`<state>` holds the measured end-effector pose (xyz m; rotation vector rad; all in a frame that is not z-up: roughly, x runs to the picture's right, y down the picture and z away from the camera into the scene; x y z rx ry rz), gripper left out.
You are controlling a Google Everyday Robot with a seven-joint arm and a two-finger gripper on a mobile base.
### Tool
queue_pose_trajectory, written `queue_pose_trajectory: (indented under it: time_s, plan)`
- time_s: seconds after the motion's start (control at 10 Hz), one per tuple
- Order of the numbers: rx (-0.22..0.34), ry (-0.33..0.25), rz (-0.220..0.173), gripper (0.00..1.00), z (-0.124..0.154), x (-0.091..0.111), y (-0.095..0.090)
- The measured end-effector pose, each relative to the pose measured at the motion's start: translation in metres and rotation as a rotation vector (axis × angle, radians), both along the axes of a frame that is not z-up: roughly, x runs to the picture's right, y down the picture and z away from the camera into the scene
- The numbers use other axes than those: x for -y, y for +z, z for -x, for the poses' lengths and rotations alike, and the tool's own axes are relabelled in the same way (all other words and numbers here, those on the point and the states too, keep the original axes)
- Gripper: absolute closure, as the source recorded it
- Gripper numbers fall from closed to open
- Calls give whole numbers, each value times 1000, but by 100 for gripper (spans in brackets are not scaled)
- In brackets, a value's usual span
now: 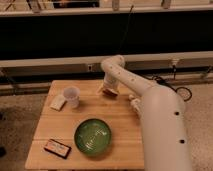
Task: Place the pepper in the ceramic bowl
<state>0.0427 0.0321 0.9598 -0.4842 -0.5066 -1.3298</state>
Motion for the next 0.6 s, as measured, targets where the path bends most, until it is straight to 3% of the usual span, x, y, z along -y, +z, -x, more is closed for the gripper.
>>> queue_pose_trajectory:
  time_s: [0.4, 0.6]
  plan:
    - [19, -8, 10, 20, -7, 0, 10]
    - [29, -22, 21, 26, -5, -2, 15]
